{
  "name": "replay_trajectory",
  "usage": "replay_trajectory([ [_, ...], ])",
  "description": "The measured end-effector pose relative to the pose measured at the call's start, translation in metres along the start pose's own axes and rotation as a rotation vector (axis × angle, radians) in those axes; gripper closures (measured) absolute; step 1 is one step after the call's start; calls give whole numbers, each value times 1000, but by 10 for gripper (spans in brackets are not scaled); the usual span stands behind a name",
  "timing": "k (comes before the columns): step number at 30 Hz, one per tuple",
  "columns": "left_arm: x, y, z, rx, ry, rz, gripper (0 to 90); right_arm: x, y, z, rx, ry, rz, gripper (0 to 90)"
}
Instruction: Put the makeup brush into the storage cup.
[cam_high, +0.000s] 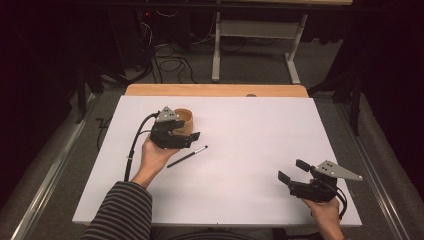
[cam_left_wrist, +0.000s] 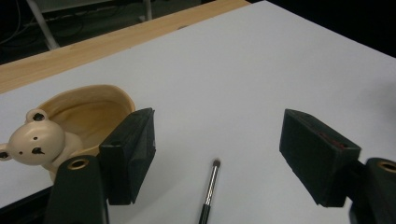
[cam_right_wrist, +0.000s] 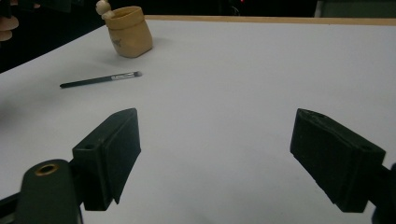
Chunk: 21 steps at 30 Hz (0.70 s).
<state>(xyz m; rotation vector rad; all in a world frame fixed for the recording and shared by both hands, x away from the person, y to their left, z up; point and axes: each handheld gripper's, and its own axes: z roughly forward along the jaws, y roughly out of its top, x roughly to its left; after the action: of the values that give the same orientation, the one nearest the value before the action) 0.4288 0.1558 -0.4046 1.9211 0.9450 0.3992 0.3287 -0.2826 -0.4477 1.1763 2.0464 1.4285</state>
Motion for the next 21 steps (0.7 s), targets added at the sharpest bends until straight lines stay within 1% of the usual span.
replay_trajectory([
  [2, 1, 1, 2, 24, -8, 8, 275, 0, 0, 0, 1, 0, -1, 175],
  [3, 1, 1, 2, 35, -3, 14, 275, 0, 0, 0, 1, -1, -1, 175],
  [5, 1, 1, 3, 51, -7, 18, 272, 0, 0, 0, 1, -1, 0, 175],
  [15, 3, 8, 5, 131, 17, 49, 264, 1, 0, 0, 3, 0, -4, 175],
  [18, 3, 9, 5, 148, 25, 60, 257, 1, 0, 1, 4, 0, -6, 175],
  [21, 4, 10, 7, 187, 24, 54, 246, 1, 0, 1, 4, 1, -7, 175],
])
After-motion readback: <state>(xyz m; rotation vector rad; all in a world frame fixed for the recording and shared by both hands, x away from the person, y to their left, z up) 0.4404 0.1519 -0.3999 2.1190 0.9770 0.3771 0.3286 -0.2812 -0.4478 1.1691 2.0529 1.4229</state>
